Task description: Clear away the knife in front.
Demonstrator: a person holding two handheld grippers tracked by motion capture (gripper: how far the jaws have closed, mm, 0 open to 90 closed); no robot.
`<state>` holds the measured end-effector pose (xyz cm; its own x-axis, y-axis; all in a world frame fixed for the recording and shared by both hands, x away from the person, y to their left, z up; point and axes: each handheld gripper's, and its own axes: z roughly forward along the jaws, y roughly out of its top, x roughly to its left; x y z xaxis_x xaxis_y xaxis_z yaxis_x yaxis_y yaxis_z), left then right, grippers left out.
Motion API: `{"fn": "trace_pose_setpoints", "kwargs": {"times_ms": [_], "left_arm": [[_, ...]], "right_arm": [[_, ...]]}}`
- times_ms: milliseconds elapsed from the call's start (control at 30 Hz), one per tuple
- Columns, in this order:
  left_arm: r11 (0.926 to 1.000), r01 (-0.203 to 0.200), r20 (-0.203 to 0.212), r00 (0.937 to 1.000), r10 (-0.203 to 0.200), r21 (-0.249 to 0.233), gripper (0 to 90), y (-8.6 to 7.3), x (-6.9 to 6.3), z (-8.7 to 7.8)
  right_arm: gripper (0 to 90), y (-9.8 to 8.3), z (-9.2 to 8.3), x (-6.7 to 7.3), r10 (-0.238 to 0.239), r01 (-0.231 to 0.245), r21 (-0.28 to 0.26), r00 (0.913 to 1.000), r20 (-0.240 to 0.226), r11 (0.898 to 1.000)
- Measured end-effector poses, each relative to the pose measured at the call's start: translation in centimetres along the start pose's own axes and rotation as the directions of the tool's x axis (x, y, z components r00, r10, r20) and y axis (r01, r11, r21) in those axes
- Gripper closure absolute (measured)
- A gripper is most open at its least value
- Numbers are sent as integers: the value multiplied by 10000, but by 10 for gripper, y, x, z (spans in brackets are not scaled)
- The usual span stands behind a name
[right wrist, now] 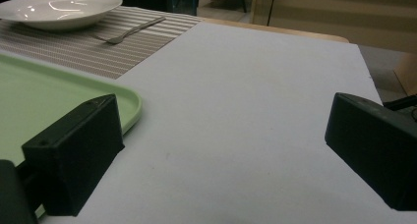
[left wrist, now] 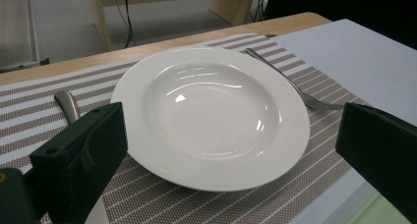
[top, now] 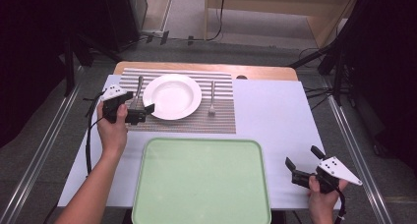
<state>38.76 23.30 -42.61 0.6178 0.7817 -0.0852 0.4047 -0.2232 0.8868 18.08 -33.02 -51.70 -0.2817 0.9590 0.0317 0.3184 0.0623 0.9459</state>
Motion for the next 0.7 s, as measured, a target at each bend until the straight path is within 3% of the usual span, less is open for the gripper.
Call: {"fn": "trace_pose_setpoints", "kwargs": {"times_ms": [200,333,467,633,700], "left_arm": [[9997,153,-75,9999,-152,169,0,9,10,9],[9968,620,-242,9979,-609,497,0,13,23,18],[9948,744,-463,9964,-714,689,0,16,32,23],[9898,1135,-979,9896,-1050,857,57,22,48,28],[9849,1408,-849,9875,-1324,1012,59,23,55,32]], "right_arm": [[0,0,1,1,-67,67,-7,10000,4,10000],[0,0,2,1,-153,153,42,9999,-63,9999],[1,1,3,2,-179,180,46,9998,-82,9998],[1,1,4,1,-185,185,60,9998,-108,9998],[0,1,5,1,-188,188,65,9998,-102,9998]]}}
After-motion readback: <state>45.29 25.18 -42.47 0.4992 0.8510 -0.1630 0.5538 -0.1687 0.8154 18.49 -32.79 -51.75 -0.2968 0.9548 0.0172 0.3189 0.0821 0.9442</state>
